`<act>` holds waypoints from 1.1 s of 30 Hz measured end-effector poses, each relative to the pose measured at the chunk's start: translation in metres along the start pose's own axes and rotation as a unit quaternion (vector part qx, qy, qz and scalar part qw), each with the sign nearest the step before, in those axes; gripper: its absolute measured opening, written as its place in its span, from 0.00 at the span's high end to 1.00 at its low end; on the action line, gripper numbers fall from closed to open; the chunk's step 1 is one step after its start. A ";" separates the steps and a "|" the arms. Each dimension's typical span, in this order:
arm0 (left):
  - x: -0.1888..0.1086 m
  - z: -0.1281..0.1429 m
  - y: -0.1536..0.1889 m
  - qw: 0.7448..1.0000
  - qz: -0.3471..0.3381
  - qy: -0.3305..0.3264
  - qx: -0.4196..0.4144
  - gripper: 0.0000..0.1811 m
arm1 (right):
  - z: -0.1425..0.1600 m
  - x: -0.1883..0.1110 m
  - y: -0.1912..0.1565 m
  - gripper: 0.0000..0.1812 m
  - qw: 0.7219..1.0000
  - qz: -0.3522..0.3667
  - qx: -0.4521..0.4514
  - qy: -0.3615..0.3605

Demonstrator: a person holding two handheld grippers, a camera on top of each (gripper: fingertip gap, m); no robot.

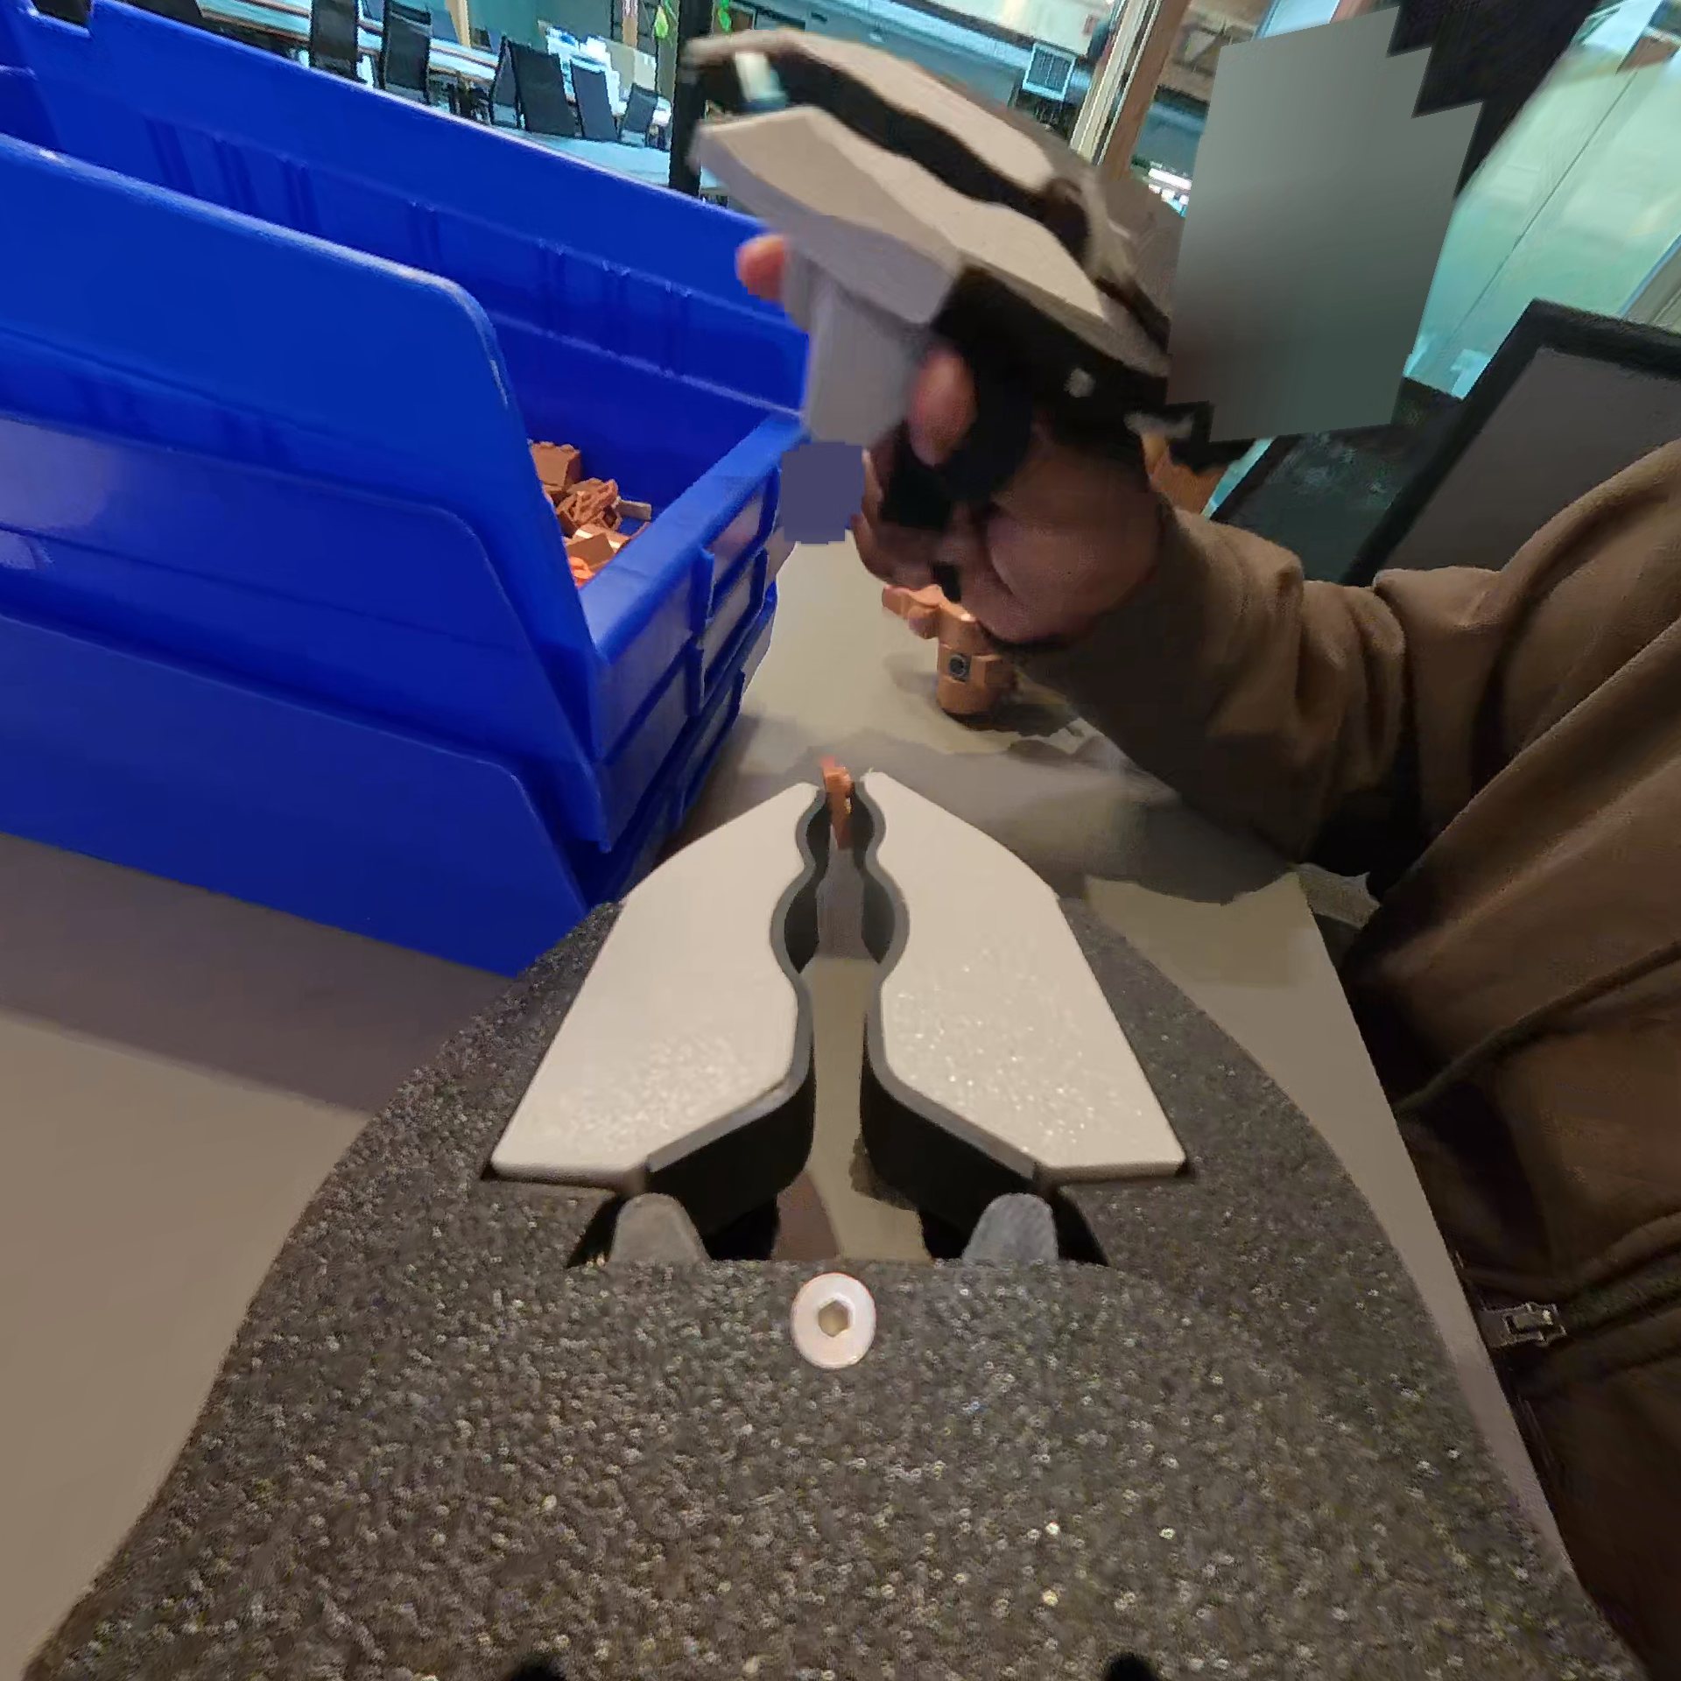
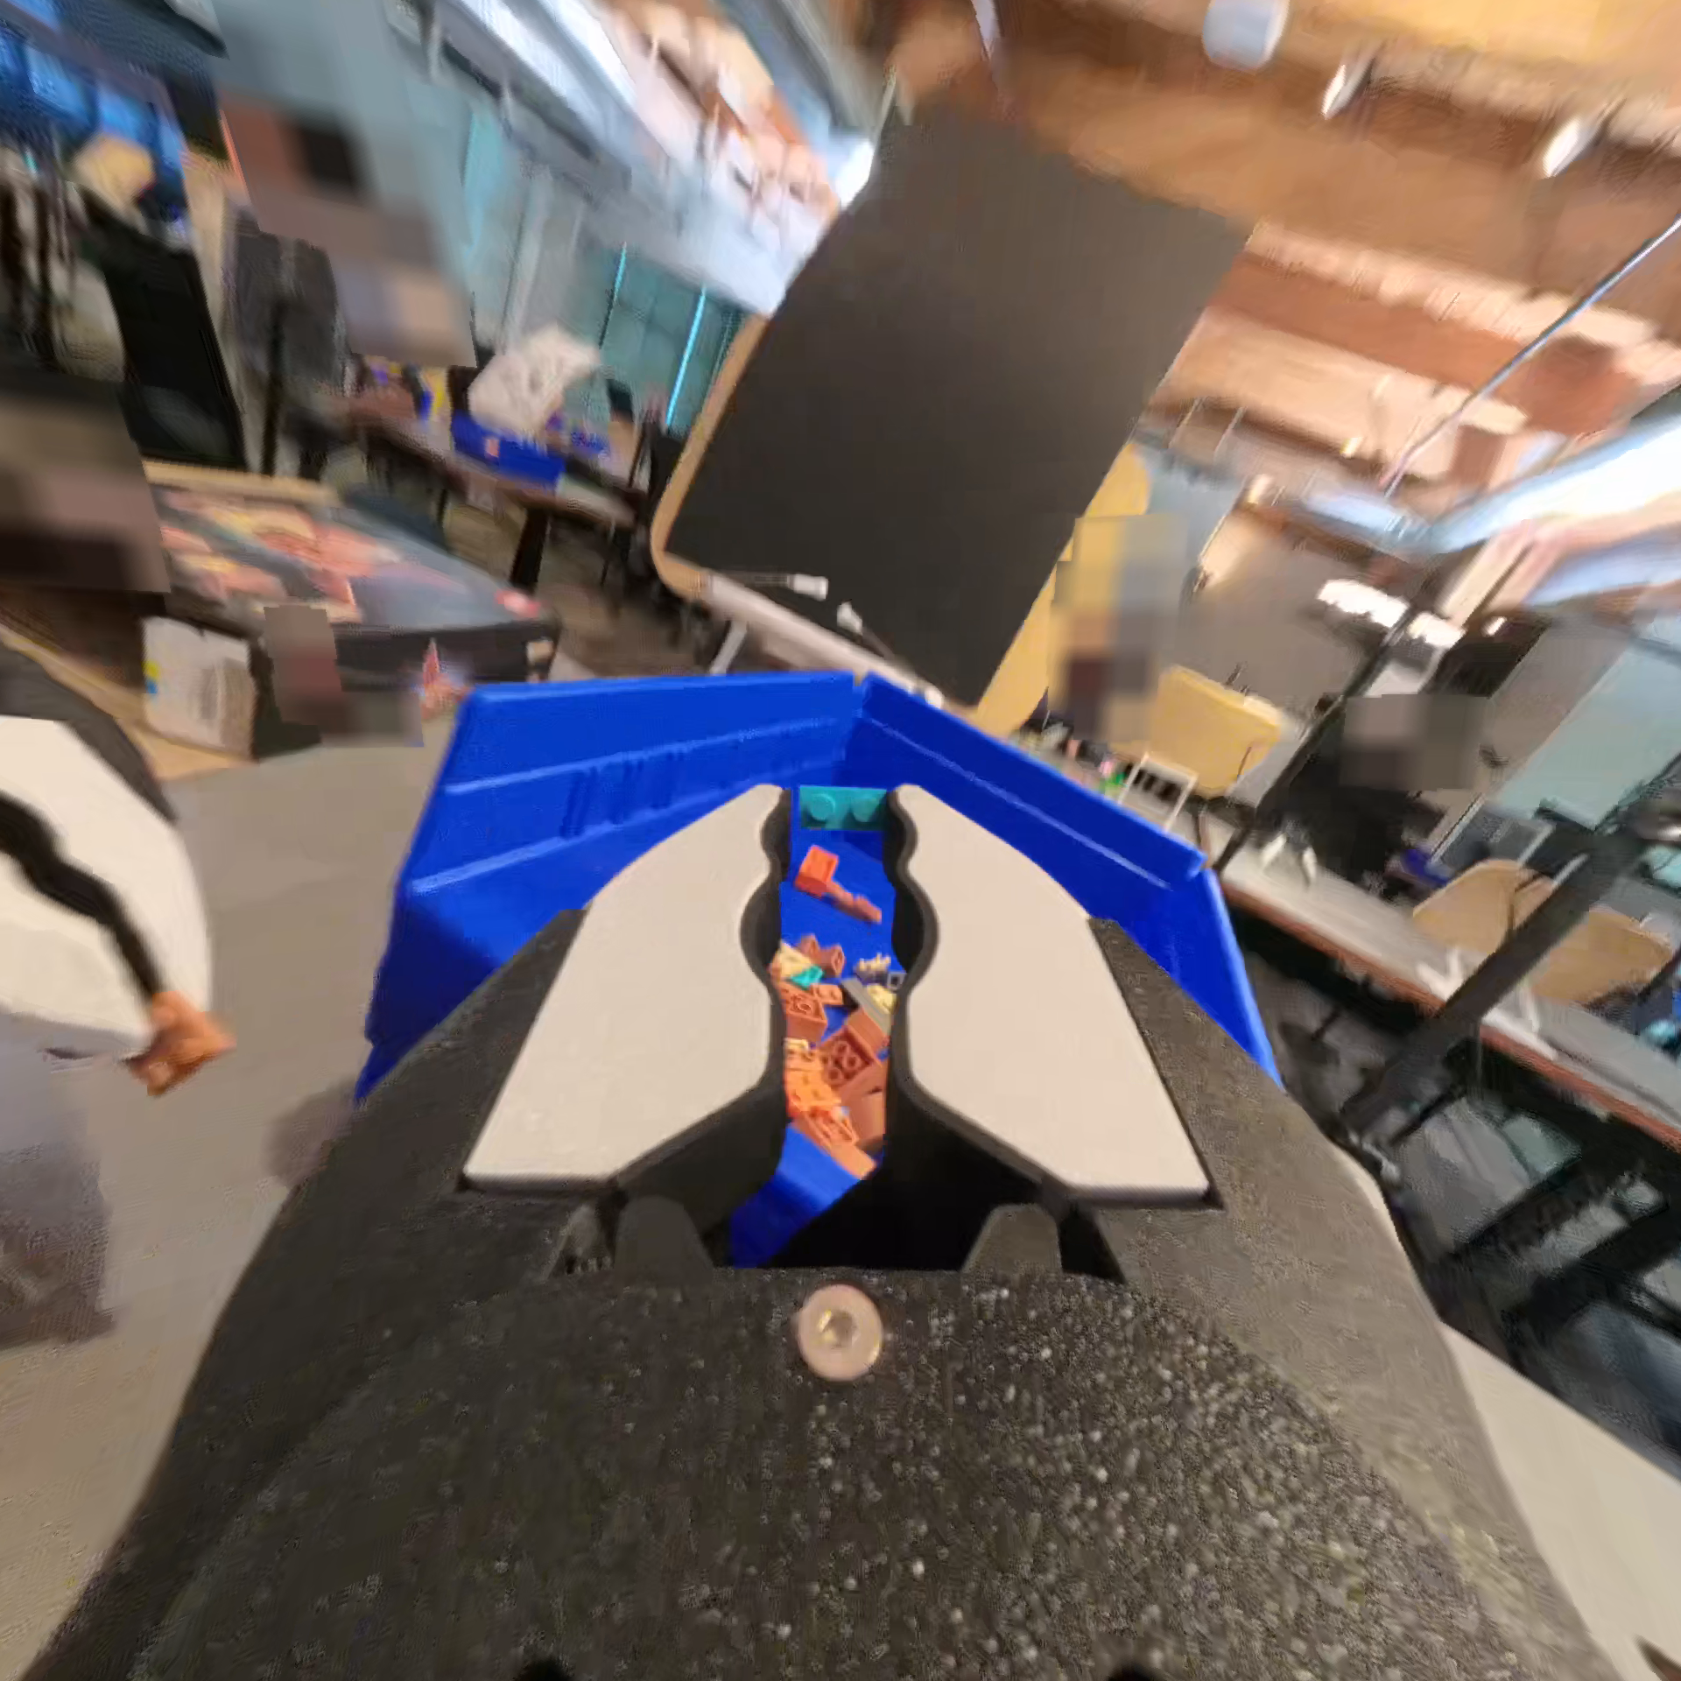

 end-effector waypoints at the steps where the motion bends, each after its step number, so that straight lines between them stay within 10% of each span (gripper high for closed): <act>1: -0.001 -0.002 0.001 1.000 0.003 0.008 -0.003 0.98 | 0.005 0.010 0.004 0.81 0.999 -0.013 0.002 -0.039; 3: -0.004 -0.007 0.003 0.999 0.011 0.028 -0.014 0.98 | 0.015 0.018 0.003 0.71 0.995 -0.046 0.010 -0.087; 17: -0.013 -0.019 0.019 0.975 0.141 0.085 -0.146 0.98 | -0.002 -0.039 -0.128 0.76 0.932 -0.321 -0.167 -0.007; 26: -0.017 -0.028 0.021 0.956 0.180 0.118 -0.199 0.92 | -0.009 -0.030 -0.128 0.90 0.938 -0.287 -0.196 0.007; 33: -0.024 -0.027 -0.007 0.977 0.084 0.113 -0.160 0.79 | 0.006 0.011 -0.028 0.78 0.989 -0.102 -0.051 -0.095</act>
Point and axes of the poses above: each gripper's, where its closed fingertips meet, x out along the fingers, z out of its underside, y = z × x across the jaws, the point moved 1 cm from there along -x, back along the fingers, and after that the axes turned 4 degrees about -x, right-handed, at the moved point
